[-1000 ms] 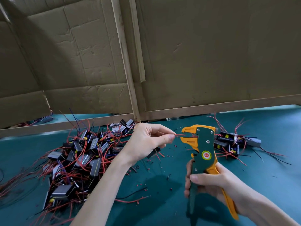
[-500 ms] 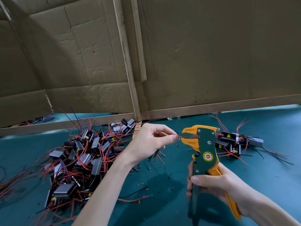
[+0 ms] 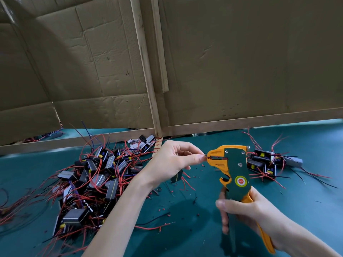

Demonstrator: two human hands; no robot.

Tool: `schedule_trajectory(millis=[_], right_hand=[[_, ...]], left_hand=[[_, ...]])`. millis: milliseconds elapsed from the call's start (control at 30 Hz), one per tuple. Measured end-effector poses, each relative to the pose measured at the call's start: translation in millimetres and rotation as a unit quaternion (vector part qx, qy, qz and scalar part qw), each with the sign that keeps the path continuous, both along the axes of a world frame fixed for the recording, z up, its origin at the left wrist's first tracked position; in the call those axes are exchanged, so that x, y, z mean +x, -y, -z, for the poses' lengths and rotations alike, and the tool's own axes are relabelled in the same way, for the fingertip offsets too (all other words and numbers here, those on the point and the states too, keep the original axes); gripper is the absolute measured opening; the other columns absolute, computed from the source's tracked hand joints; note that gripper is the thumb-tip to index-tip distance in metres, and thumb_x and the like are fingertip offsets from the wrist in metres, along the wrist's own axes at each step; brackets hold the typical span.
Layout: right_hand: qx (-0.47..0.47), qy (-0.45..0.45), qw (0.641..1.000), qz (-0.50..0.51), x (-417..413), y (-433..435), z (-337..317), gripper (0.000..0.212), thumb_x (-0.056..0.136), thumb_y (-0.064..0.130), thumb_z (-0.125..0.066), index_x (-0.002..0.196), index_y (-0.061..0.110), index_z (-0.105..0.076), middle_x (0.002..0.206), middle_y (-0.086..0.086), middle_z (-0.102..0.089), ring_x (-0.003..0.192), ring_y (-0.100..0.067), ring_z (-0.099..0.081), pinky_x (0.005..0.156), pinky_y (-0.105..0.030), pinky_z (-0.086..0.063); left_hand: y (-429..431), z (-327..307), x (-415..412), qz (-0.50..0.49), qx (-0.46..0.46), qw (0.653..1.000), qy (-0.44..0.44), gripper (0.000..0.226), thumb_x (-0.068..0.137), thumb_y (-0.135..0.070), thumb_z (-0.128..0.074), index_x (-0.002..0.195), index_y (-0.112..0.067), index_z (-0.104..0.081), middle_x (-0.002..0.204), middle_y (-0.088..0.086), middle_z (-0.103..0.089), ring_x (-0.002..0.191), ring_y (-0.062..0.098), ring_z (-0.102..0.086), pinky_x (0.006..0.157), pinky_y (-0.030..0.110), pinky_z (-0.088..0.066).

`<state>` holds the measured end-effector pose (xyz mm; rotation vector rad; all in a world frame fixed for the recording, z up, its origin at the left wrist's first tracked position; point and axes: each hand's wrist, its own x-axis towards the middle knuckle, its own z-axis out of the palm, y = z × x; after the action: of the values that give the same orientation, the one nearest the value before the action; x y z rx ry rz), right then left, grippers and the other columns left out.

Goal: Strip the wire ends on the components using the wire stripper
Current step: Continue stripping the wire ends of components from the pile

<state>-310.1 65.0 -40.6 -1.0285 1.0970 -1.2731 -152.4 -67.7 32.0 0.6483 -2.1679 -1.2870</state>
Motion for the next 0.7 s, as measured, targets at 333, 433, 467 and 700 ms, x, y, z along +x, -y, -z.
schedule_trajectory(millis=[333,433,467,700], right_hand=[[0.005,0.055,0.997,0.045,11.7,3.9,3.3,0.013,0.062,0.011,-0.077,0.066,0.007,-0.065,0.06,-0.025,-0.055,0.049,-0.033,-0.058,0.05,-0.037,-0.054],[0.003,0.124,0.992,-0.004,5.1,8.3,4.7,0.017,0.062,0.003,-0.078,0.078,0.004,-0.071,0.074,-0.028,-0.06,0.067,-0.04,-0.064,0.066,-0.047,-0.057],[0.008,0.137,0.991,-0.001,2.5,9.7,6.6,0.023,0.059,0.004,-0.08,0.08,0.003,-0.072,0.076,-0.028,-0.061,0.068,-0.04,-0.065,0.066,-0.047,-0.057],[0.093,0.175,0.978,0.066,-14.0,20.3,14.6,0.037,0.058,-0.001,-0.069,0.094,-0.003,-0.063,0.076,-0.026,-0.063,0.065,-0.04,-0.067,0.059,-0.046,-0.059]], left_hand=[[5.2,2.7,0.7,-0.016,0.02,0.999,0.025,0.012,0.09,-0.014,-0.065,0.08,-0.016,-0.072,0.057,-0.017,-0.062,0.056,-0.003,-0.053,0.053,0.007,-0.039],[11.4,4.3,2.9,-0.047,0.006,0.999,0.002,0.016,0.09,-0.014,-0.065,0.077,-0.022,-0.072,0.072,-0.009,-0.071,0.064,0.0,-0.056,0.059,0.011,-0.044],[13.2,4.6,3.1,-0.055,-0.015,0.998,-0.003,0.015,0.089,-0.015,-0.066,0.078,-0.022,-0.073,0.078,-0.005,-0.073,0.07,0.003,-0.057,0.064,0.015,-0.046],[12.9,-7.4,-21.6,-0.118,-0.172,0.972,-0.11,0.01,0.089,-0.011,-0.067,0.085,-0.018,-0.073,0.07,-0.016,-0.065,0.058,0.0,-0.052,0.056,0.026,-0.052]])
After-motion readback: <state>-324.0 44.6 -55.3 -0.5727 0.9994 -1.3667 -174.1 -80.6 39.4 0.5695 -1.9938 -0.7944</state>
